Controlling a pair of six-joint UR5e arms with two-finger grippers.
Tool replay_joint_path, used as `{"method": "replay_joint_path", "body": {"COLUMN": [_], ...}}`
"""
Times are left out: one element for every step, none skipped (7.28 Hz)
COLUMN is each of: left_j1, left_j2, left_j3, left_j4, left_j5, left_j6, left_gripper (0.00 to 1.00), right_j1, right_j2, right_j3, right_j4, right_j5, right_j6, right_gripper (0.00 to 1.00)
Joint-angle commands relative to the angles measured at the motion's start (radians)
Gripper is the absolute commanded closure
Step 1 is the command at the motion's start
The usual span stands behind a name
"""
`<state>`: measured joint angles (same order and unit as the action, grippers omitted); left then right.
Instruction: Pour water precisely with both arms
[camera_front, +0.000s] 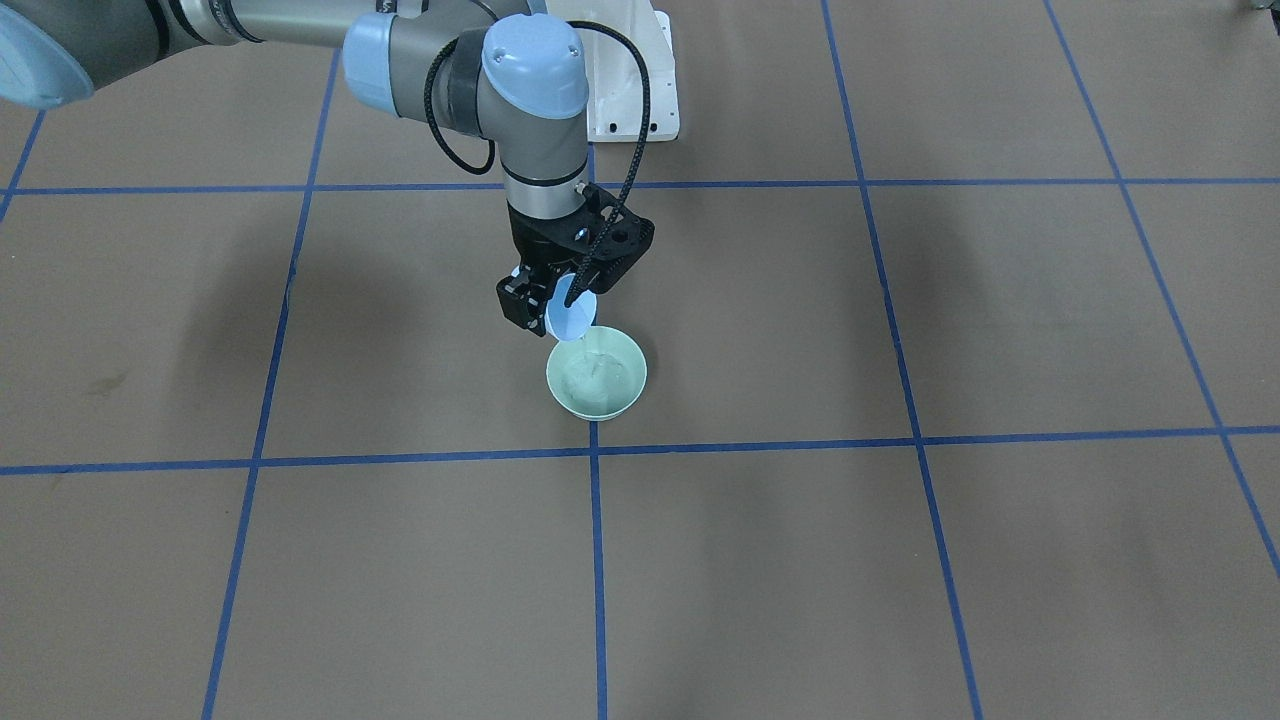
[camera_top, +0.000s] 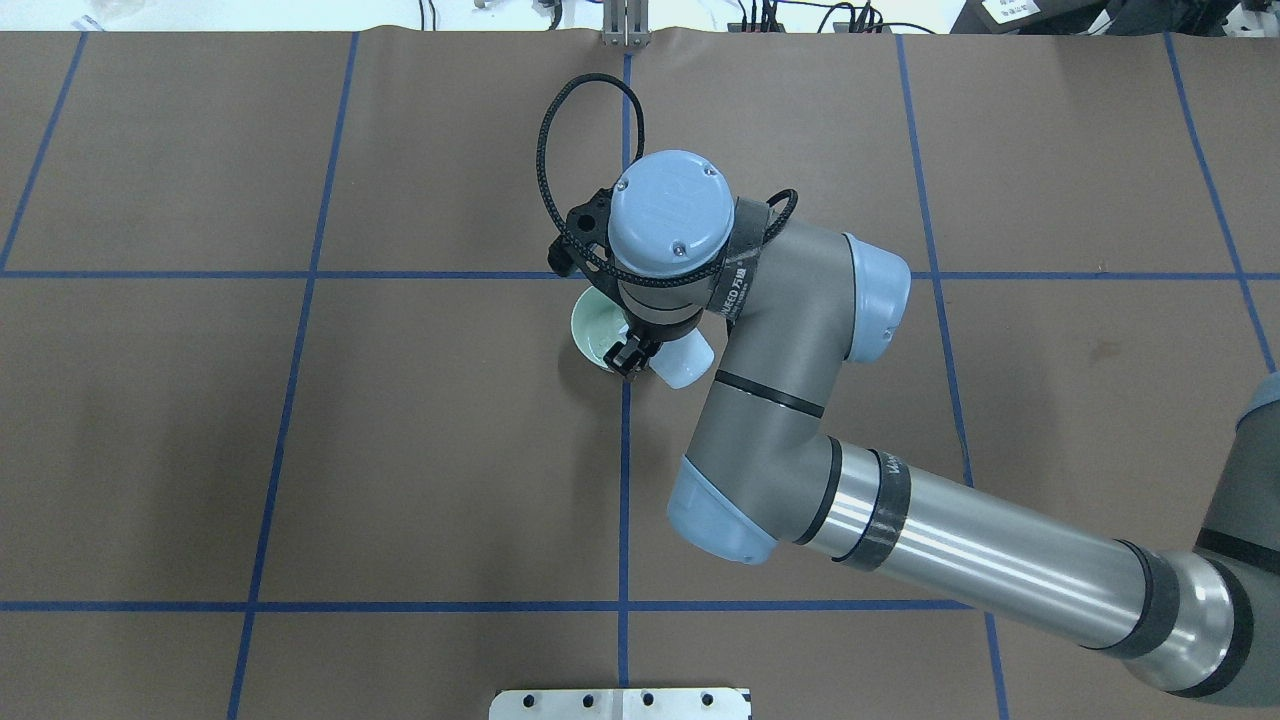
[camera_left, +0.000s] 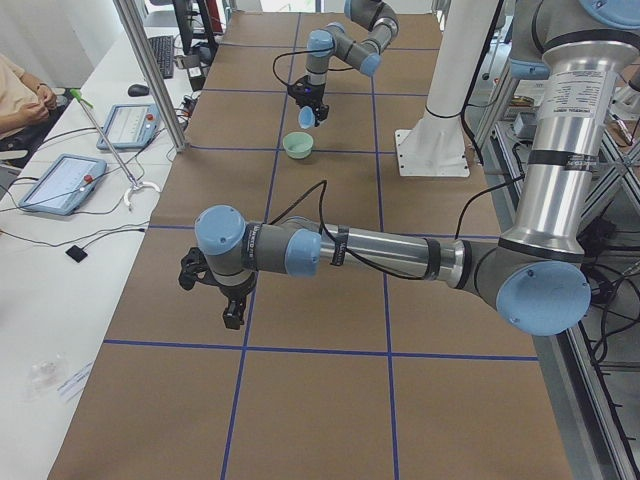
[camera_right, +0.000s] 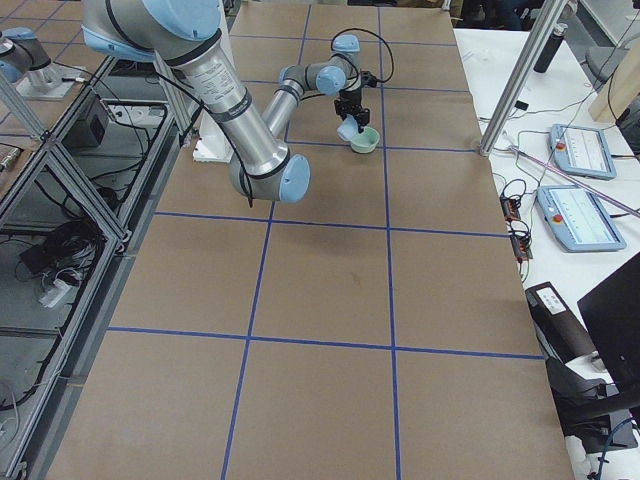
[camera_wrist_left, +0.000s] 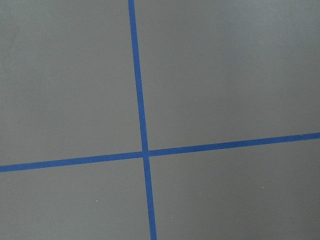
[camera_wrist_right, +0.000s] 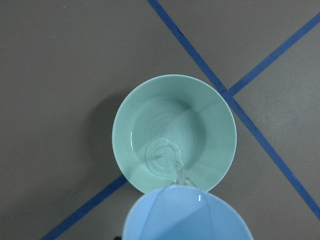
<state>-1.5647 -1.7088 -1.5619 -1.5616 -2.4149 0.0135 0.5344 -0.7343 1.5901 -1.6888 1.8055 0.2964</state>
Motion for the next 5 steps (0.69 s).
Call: {"method": "replay_joint_path", "body": {"left_j1": [0.000,0.000,0.000,0.000,0.000], "left_j2": [0.000,0.000,0.000,0.000,0.000], "left_j3": [0.000,0.000,0.000,-0.001,-0.003], "left_j4": [0.002,0.002,0.002,0.002,0.002], "left_j5": [0.000,0.000,0.000,-0.001,-0.001], "left_j6": [-0.001,-0.001,-0.001,-0.001,-0.001], "left_gripper": [0.00,0.00,0.00,0.00,0.00], "right_j1": [0.021,0.021,0.021,0.022,0.025], "right_j2": [0.029,0.029,0.029,0.027,0.024], "right_j3": [-0.041,-0.039,-0.036,-0.027,-0.003], "right_j4": [-0.003,-0.003,0.000,0.007,0.017], "right_j5": [0.063,0.063,0.057,0.052,0.031], "right_j6": [-0.019,-0.020,-0.020,-0.019,-0.016], "right_gripper": [1.00,1.00,1.00,1.00,1.00]}}
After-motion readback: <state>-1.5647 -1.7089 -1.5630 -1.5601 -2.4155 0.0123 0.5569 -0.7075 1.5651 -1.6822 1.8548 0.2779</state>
